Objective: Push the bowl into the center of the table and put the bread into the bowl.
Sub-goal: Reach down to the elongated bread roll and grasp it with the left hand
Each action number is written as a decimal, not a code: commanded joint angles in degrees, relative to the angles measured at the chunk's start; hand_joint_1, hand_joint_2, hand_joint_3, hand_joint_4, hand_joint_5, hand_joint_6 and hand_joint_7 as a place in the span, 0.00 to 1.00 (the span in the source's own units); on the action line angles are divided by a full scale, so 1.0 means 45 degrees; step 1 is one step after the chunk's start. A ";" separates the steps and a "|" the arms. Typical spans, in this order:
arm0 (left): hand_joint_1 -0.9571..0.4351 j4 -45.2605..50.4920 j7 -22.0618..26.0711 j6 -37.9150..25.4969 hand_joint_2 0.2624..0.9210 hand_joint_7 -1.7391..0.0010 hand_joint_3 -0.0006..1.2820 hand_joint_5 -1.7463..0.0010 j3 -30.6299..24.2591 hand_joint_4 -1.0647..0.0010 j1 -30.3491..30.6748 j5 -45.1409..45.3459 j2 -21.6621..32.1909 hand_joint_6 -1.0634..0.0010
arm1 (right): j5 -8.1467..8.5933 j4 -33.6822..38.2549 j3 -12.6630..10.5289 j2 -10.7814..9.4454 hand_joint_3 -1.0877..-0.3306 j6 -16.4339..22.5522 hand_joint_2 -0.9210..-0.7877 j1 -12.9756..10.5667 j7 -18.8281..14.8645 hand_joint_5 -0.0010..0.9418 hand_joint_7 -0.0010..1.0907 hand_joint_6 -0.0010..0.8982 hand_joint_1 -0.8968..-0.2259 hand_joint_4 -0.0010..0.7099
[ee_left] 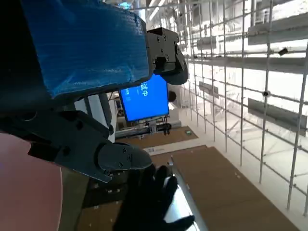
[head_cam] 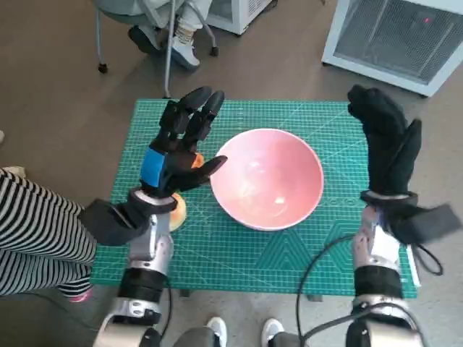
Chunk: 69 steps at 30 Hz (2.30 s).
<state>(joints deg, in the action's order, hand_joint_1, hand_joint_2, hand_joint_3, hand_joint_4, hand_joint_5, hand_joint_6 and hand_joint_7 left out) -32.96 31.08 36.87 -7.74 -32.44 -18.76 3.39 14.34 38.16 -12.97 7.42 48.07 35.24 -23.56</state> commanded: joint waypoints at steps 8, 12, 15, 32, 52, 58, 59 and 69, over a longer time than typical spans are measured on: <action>0.50 -0.1408 -0.1700 0.1329 0.93 0.68 0.04 1.00 0.0535 0.81 -0.1822 0.5396 0.4302 0.94 | -0.0100 -0.1873 0.0676 0.0177 0.53 -0.0113 0.00 -0.1210 -0.0175 0.02 0.18 0.19 0.21 0.19; 0.54 -0.1544 -0.1811 0.0269 0.79 0.80 0.01 1.00 0.0948 0.84 -0.2304 0.6502 0.5341 0.83 | -0.0045 -0.2075 0.0704 0.0181 0.53 -0.0203 0.00 -0.1316 -0.0135 0.02 0.19 0.18 0.20 0.19; 0.59 -0.1775 -0.1034 -0.1426 0.75 0.90 0.01 1.00 0.1336 0.92 -0.2913 0.6807 0.6136 0.81 | -0.0010 -0.2408 0.0765 0.0140 0.53 -0.0343 0.00 -0.1489 -0.0048 0.01 0.19 0.18 0.21 0.19; 0.68 -0.4976 -0.0811 -0.2571 0.77 0.98 0.01 1.00 0.3547 1.00 -0.5095 0.8696 0.7171 0.81 | 0.0008 -0.4064 0.1164 0.0039 0.53 -0.0893 0.00 -0.2256 0.0158 0.00 0.21 0.18 0.24 0.18; 0.68 -0.8417 -0.1942 -0.3546 0.81 0.99 0.01 1.00 0.6012 1.00 -0.6693 1.0902 0.5984 0.81 | 0.0142 -0.4374 0.1357 0.0122 0.53 -0.1064 0.00 -0.2374 0.0022 0.00 0.24 0.16 0.23 0.17; 0.66 -0.8989 -0.2409 -0.3990 0.80 1.00 0.01 1.00 0.6562 0.99 -0.6832 1.1418 0.5620 0.81 | 0.0280 -0.4413 0.1365 0.0135 0.54 -0.1117 0.00 -0.2448 -0.0018 0.00 0.25 0.15 0.25 0.17; 0.66 -0.9051 -0.2475 -0.4055 0.80 1.00 0.01 1.00 0.6619 0.99 -0.6844 1.1484 0.5574 0.81 | 0.0300 -0.4426 0.1372 0.0139 0.54 -0.1126 0.00 -0.2460 -0.0019 0.00 0.26 0.15 0.25 0.17; 0.65 -0.9616 -0.2987 -0.5024 0.81 1.00 0.01 1.00 0.7112 0.98 -0.6946 1.1947 0.4961 0.80 | 0.0236 -0.4634 0.1360 0.0157 0.54 -0.1311 0.00 -0.2547 0.0136 0.00 0.28 0.14 0.24 0.16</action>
<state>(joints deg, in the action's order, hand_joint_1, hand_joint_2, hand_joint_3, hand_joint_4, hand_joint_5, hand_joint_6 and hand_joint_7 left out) -75.40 18.52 15.69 23.65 -61.99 34.08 26.49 15.56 17.62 -6.81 7.90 43.15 25.38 -23.26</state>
